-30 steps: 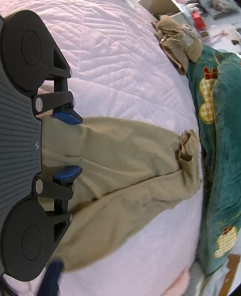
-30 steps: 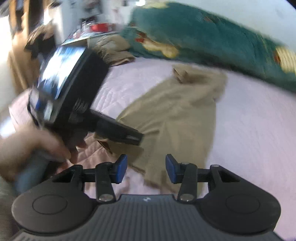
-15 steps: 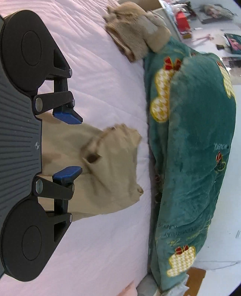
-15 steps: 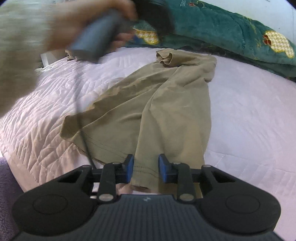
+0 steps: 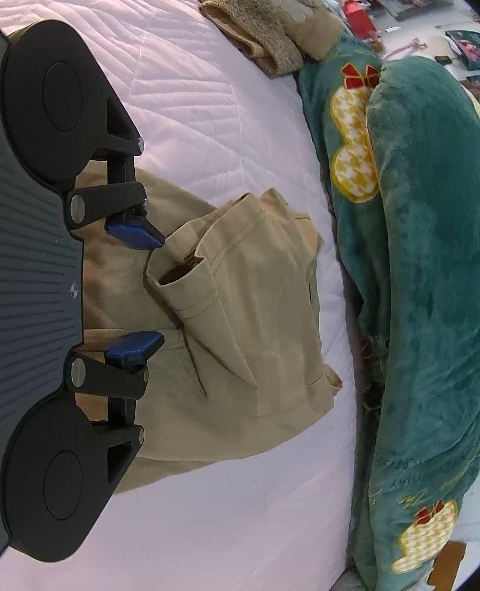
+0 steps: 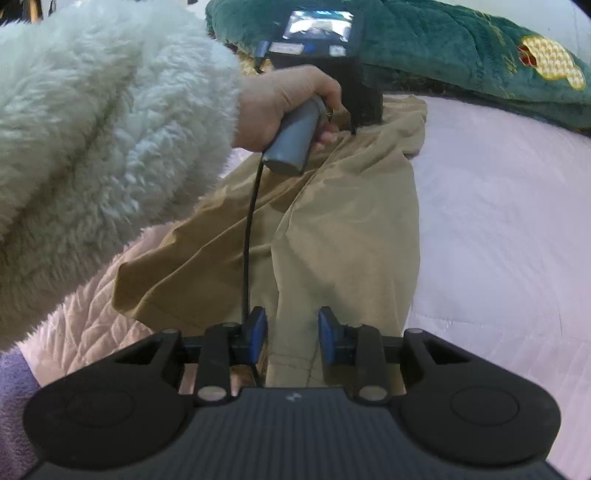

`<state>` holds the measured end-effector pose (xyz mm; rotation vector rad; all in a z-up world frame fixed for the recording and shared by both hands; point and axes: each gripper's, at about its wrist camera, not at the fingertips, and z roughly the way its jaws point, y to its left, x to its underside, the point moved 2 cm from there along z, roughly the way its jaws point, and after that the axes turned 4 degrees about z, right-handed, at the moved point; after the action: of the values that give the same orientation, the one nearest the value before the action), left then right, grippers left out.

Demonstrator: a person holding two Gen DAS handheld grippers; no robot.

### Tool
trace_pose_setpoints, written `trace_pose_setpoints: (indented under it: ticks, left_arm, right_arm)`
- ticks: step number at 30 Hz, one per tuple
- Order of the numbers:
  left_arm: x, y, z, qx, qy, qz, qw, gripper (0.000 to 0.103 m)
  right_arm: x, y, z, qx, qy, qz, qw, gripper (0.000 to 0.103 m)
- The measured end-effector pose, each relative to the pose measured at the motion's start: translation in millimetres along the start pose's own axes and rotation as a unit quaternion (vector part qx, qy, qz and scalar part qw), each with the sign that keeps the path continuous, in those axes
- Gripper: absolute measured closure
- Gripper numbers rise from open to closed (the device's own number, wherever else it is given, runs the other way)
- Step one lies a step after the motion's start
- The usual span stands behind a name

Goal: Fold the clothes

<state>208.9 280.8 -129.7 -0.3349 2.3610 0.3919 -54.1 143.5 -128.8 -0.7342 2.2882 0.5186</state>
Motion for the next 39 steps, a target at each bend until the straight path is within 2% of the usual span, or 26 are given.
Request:
trace_pose_setpoints:
  ticks: [1,4,7,11,18,22,24,25,28,30,32,34,35,36,37,39]
  left_arm:
    - [1.4,1.2,0.0,0.004,-0.006,-0.003,1.0000,0.056]
    - [5.6,3.8,-0.1,0.027,-0.024,-0.010,0.9993,0.083]
    - [7.9,3.6,0.3,0.034,-0.035,-0.002,0.9988,0.090]
    - [7.6,4.8,-1.2,0.040,-0.043,-0.008,0.9983,0.096]
    - [-5.4,5.9,-7.9,0.056,-0.065,-0.027,0.9960,0.098]
    - [-24.8,-11.4,-18.3,0.068,-0.086,0.000,0.9940,0.098]
    - [-35.2,-30.7,-26.0,0.090,-0.098,0.016,0.9910,0.098]
    - [-40.4,-40.5,-29.9,0.101,-0.104,0.024,0.9891,0.098]
    - [-53.4,-87.1,-44.8,0.168,-0.118,0.059,0.9770,0.098]
    - [-54.9,-124.2,-57.2,0.225,-0.122,0.096,0.9620,0.098]
    - [-52.0,-162.2,-72.0,0.278,-0.123,0.139,0.9425,0.098]
    - [-40.8,-198.5,-81.4,0.308,-0.107,0.197,0.9244,0.096]
    - [-33.9,-213.2,-83.1,0.307,-0.095,0.227,0.9196,0.096]
    - [-29.1,-220.5,-85.0,0.304,-0.089,0.247,0.9158,0.096]
    - [-26.6,-221.5,-87.6,0.299,-0.091,0.254,0.9155,0.094]
    - [-30.5,-200.4,-96.3,0.270,-0.097,0.235,0.9285,0.090]
  right_arm:
    - [1.1,2.2,-0.2,0.002,-0.003,-0.011,1.000,0.072]
    - [3.9,6.6,-1.7,0.009,-0.009,-0.033,0.999,0.078]
    - [5.9,8.5,-3.2,0.012,-0.013,-0.045,0.999,0.082]
    - [3.1,5.4,-2.7,0.008,-0.015,-0.041,0.999,0.083]
    - [-1.5,-3.7,-8.2,0.001,-0.034,-0.018,0.999,0.085]
    - [-2.3,-11.7,-12.8,-0.003,-0.044,0.003,0.999,0.086]
    - [-2.5,-15.8,-15.1,-0.004,-0.049,0.014,0.999,0.086]
    - [-2.6,-17.9,-16.3,-0.005,-0.051,0.019,0.999,0.086]
    - [-2.2,-25.9,-21.1,0.001,-0.061,0.035,0.998,0.086]
    - [-3.4,-34.1,-24.2,0.008,-0.069,0.053,0.996,0.086]
    - [-7.7,-40.7,-27.4,0.010,-0.075,0.067,0.995,0.086]
    - [-11.9,-47.4,-30.5,0.013,-0.082,0.081,0.993,0.085]
    - [-14.0,-50.7,-32.1,0.014,-0.085,0.087,0.992,0.085]
    - [-16.2,-54.0,-33.7,0.015,-0.088,0.094,0.992,0.085]
    - [-18.3,-57.3,-35.3,0.016,-0.091,0.101,0.991,0.085]
    - [-22.6,-64.0,-38.4,0.018,-0.097,0.115,0.988,0.082]
